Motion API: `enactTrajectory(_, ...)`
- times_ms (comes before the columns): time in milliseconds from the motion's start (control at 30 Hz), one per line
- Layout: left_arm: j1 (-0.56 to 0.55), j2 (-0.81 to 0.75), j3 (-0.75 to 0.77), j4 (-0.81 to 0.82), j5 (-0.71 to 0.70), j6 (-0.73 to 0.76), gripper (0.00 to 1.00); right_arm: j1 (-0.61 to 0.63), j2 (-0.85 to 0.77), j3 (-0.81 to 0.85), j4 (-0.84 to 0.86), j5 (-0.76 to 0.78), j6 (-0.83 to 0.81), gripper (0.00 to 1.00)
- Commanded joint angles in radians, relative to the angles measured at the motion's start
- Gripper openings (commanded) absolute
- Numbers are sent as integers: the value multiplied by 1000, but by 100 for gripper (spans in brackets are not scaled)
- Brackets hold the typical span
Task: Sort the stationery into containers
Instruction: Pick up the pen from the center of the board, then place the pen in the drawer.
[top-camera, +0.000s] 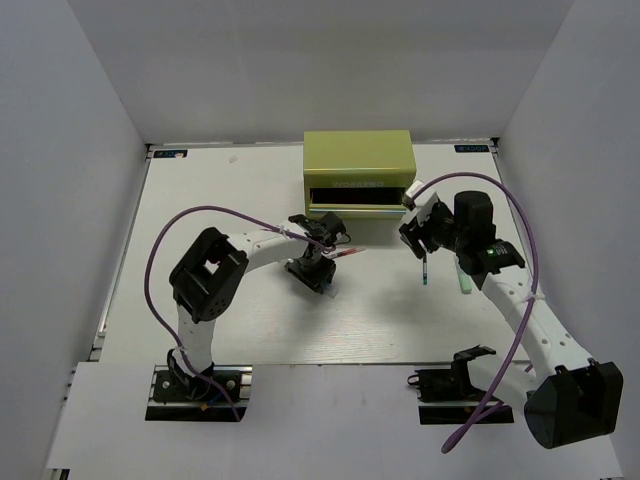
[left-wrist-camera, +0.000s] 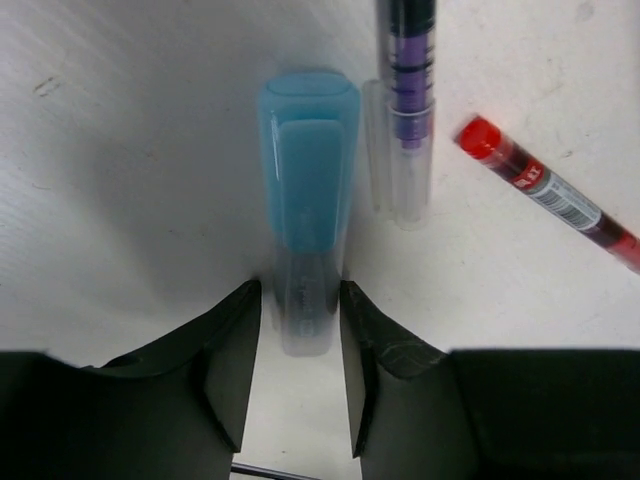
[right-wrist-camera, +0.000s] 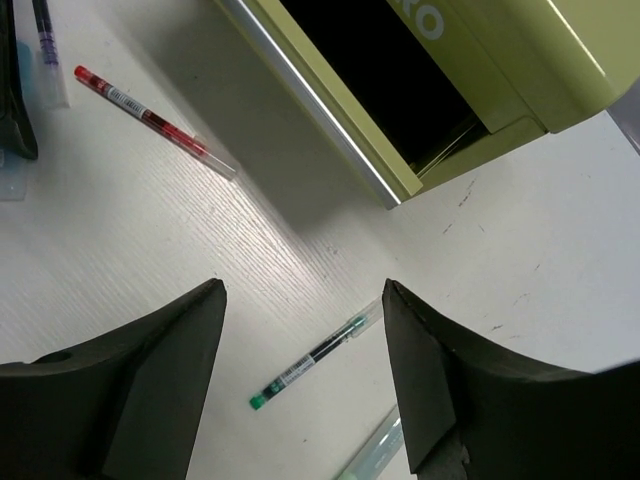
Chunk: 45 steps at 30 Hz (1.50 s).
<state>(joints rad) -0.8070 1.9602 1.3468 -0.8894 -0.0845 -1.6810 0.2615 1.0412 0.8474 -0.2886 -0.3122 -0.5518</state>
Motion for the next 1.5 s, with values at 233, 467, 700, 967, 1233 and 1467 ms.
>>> enactTrajectory(233,-23,-168,-112,-65,-56,-8,9,-19,-62,-48,-9,-33,7,90)
enactTrajectory(467,-32,-388,-150,44,-121,116,3,-37,-86,-91,-7,-64,7,90)
enactTrajectory(700,-32,-439,-58,302,-121,297,0,-50,-87,-114,8,-39,42,18)
enactTrajectory(967,-14,-291,138,500,-150,276,0,-79,-122,-146,12,-2,66,9)
enactTrajectory(1233,-14,-147,241,622,-248,84,0,-100,-173,-159,14,36,72,11)
enactTrajectory(1467,-14,-98,218,741,-330,-11,0,-123,-199,-183,20,58,87,12)
